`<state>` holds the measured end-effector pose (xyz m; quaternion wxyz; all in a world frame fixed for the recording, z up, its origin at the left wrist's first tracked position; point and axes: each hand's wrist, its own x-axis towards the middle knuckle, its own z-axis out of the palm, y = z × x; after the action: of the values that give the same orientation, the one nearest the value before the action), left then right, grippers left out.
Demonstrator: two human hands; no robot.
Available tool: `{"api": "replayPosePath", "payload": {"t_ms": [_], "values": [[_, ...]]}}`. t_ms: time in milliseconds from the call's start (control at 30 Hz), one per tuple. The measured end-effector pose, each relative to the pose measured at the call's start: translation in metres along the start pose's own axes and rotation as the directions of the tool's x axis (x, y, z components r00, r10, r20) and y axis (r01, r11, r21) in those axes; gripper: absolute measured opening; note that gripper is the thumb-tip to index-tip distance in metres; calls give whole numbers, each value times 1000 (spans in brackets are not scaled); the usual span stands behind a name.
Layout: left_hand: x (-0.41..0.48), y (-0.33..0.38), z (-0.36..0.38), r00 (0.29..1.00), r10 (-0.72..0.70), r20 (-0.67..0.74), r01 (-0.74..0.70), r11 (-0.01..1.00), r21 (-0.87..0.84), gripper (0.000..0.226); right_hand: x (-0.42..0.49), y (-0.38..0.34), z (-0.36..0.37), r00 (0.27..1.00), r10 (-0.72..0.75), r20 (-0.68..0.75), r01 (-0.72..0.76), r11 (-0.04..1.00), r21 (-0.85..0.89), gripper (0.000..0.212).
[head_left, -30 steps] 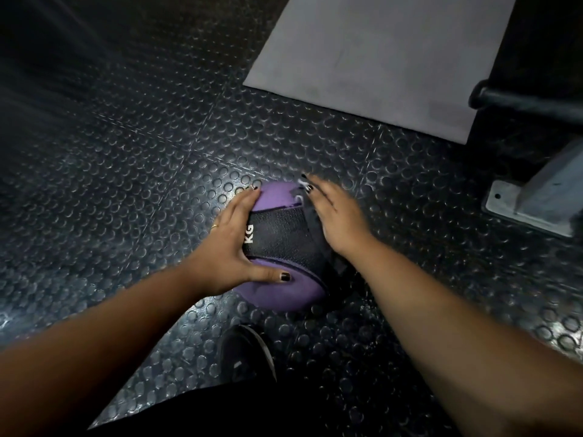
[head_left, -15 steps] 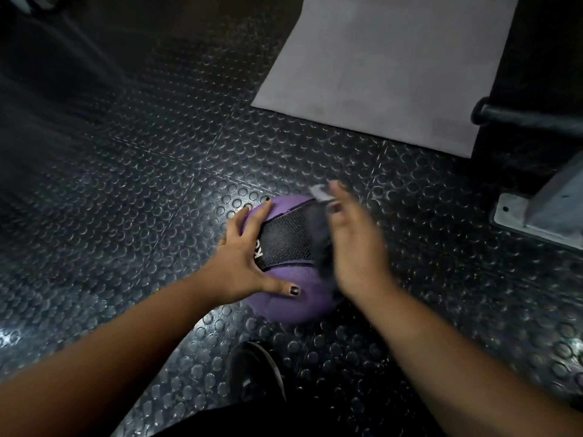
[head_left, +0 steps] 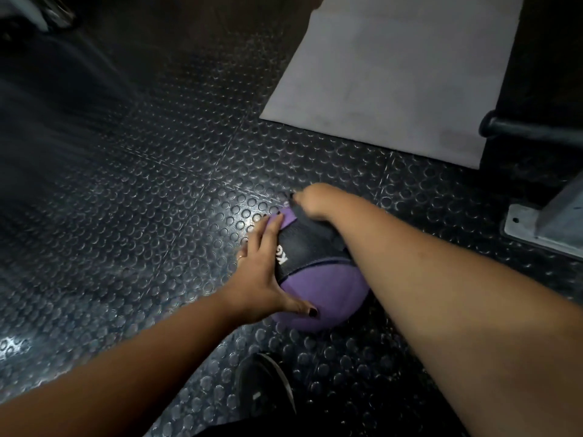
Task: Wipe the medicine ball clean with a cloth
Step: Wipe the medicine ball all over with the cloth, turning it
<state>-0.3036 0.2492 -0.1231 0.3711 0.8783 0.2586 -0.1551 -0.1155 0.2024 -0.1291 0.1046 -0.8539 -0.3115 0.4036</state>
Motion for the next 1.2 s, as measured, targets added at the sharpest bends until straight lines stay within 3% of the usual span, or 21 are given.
{"api": "replayPosePath", "payload": {"t_ms": [67,133,233,300,367,633,833,933,1033,1100,1200], "values": [[0,0,3,1000,19,-2,-18,999,42,160,4,16,-7,995,34,90,-36,999,24,38],[0,-2,3,1000,27,-1,-27,998,60,159,0,25,-3,997,16,71,-21,997,73,40],[-1,-11,-2,1000,28,6,-28,999,46,162,-20,27,22,982,-73,-173,92,990,104,42],[-5,-20,-7,1000,24,16,-25,999,48,166,-48,27,50,911,-179,-373,216,974,61,47],[-11,-28,-9,999,24,26,-26,996,79,171,-84,28,78,848,-267,-457,291,956,-17,53],[-17,-37,-12,994,63,94,-75,989,124,171,-136,56,125,762,-506,-403,439,862,-253,55],[-13,-39,-7,998,44,38,-46,998,37,172,-80,12,71,845,-364,-392,320,931,-174,50],[-15,-30,-2,997,67,23,-69,993,95,171,-31,9,37,967,-170,-189,183,982,55,46],[-13,-23,2,984,172,52,-179,968,179,167,3,18,22,1000,17,25,-20,987,158,44],[-10,-18,1,982,181,59,-188,967,171,167,2,21,21,1000,17,-15,-16,995,101,44],[-4,-17,-2,987,147,59,-153,982,111,171,-37,23,38,960,-92,-266,119,989,86,44]]}}
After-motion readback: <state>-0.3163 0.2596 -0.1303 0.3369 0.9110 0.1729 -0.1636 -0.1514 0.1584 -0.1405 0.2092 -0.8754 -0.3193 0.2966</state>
